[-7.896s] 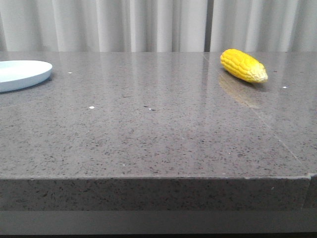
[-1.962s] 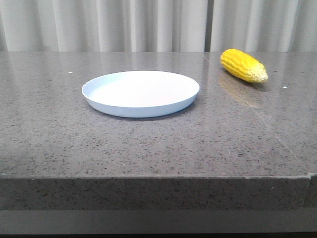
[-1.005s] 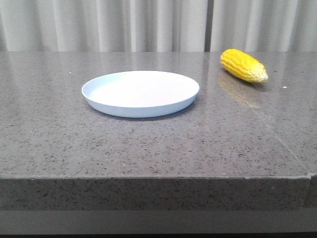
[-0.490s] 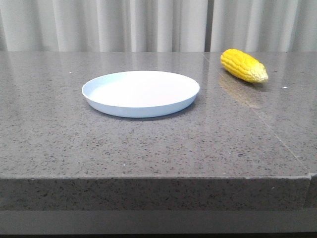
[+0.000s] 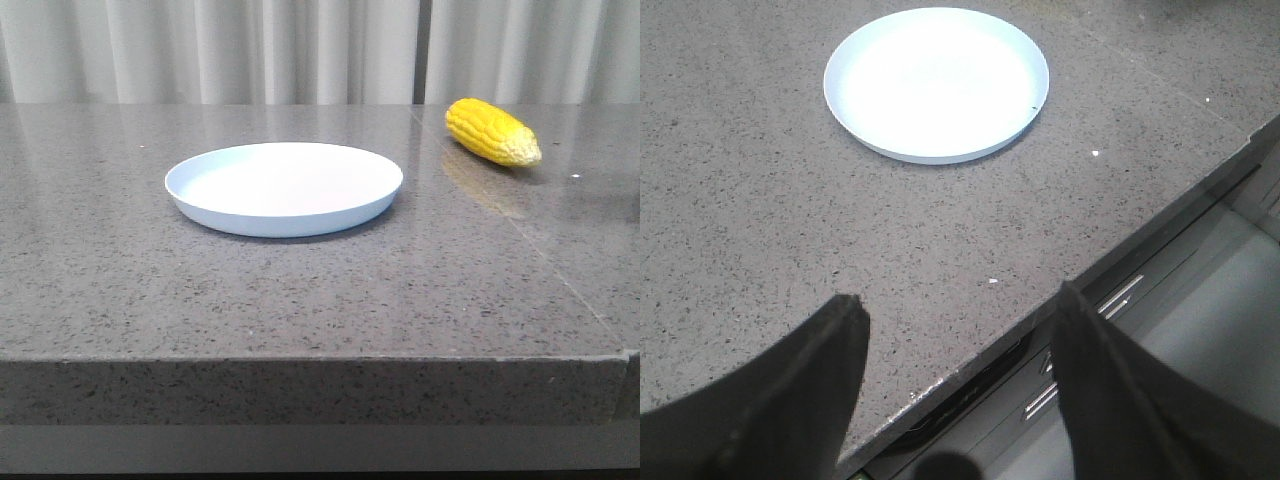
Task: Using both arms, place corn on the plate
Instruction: 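Close the right gripper around the corn cob and lift it, then carry the corn cob with the right gripper over the plate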
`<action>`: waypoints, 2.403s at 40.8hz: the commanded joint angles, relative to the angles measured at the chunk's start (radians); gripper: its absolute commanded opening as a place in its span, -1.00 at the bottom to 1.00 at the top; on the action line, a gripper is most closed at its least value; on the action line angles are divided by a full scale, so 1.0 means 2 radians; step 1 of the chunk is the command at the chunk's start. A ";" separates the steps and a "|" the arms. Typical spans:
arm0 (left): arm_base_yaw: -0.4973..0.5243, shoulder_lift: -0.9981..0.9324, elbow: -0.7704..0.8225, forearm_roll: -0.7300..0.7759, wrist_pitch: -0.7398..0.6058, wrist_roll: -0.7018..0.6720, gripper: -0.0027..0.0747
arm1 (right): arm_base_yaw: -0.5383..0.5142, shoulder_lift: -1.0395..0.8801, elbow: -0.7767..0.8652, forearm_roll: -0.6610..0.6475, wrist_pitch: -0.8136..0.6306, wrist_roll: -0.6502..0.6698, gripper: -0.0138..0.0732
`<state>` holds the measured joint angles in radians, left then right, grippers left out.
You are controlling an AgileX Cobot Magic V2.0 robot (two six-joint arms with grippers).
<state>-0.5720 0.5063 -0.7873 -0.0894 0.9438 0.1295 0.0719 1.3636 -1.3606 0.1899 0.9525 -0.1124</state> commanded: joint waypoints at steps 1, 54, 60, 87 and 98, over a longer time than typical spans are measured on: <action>-0.003 0.002 -0.013 -0.003 -0.037 -0.005 0.13 | 0.001 0.043 -0.055 0.013 -0.021 -0.003 0.76; -0.003 0.002 -0.013 -0.003 -0.037 -0.005 0.13 | 0.027 0.315 -0.349 -0.012 0.066 -0.007 -0.05; -0.003 0.002 -0.013 -0.003 -0.037 -0.005 0.13 | 0.058 0.277 -0.349 -0.008 0.078 -0.017 -0.05; -0.003 0.002 -0.013 -0.003 -0.037 -0.005 0.13 | 0.229 0.227 -0.283 -0.014 0.011 0.098 -0.05; -0.003 0.002 -0.013 -0.003 -0.037 -0.005 0.13 | 0.234 0.227 -0.188 -0.016 -0.115 0.186 -0.05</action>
<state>-0.5720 0.5063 -0.7873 -0.0877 0.9438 0.1273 0.5401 1.8739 -1.7524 0.1632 0.8554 0.2105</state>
